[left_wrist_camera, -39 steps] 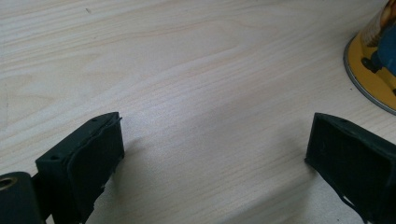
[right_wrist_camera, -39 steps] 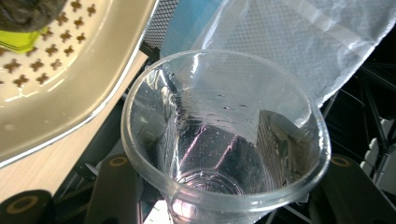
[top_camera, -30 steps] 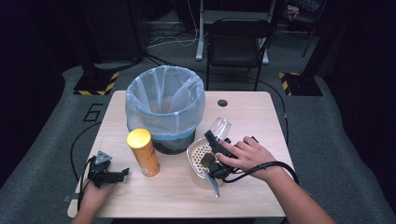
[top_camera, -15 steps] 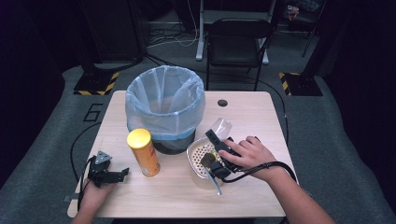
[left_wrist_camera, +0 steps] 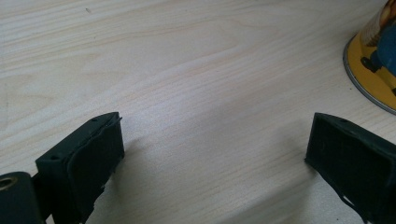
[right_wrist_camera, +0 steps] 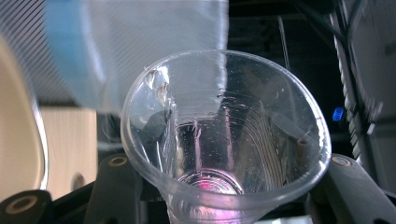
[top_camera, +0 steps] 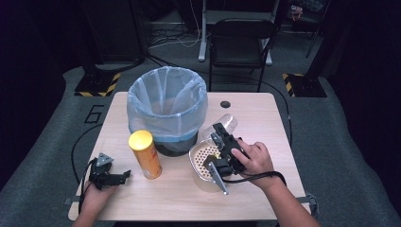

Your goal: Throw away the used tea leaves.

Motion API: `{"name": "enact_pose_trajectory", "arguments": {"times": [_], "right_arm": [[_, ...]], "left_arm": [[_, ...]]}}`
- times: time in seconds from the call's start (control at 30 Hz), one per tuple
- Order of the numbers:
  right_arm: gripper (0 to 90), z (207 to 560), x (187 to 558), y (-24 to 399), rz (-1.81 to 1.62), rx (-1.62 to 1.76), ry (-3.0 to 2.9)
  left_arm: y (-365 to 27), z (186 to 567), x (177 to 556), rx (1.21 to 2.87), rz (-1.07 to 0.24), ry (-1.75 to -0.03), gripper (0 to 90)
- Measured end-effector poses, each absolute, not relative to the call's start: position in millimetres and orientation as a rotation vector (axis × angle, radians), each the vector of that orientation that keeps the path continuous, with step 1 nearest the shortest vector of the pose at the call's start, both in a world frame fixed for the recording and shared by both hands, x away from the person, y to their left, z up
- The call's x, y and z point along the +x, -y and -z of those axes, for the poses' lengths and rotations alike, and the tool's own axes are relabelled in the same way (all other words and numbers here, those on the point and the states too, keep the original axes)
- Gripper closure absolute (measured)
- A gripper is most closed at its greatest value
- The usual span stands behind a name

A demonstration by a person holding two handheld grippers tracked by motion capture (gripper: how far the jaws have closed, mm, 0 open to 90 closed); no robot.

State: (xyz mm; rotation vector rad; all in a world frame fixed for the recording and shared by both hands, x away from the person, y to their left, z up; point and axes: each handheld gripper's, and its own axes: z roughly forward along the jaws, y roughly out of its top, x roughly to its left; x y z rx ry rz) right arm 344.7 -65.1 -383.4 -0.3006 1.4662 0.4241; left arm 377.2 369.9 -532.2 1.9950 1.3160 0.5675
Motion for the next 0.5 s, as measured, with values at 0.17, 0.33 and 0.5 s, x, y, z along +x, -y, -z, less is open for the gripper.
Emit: {"name": "enact_pose_trajectory", "arguments": {"times": [0.17, 0.33, 0.5], "right_arm": [[45.4, 369.4, 350.7, 71.0, -0.729, -0.029, -1.486], [45.4, 353.4, 359.1, 77.9, -1.04, 0.221, -1.569], [45.4, 339.7, 369.2, 88.1, -1.348, 0.444, -1.664]], "left_arm": [[-369.8, 532.2, 377.1, 1.994, -0.565, -1.318, 3.9], [-370.0, 532.1, 377.2, 1.997, -0.568, -1.316, 3.9], [-370.0, 531.9, 377.0, 1.998, -0.563, -1.318, 3.9]]}}
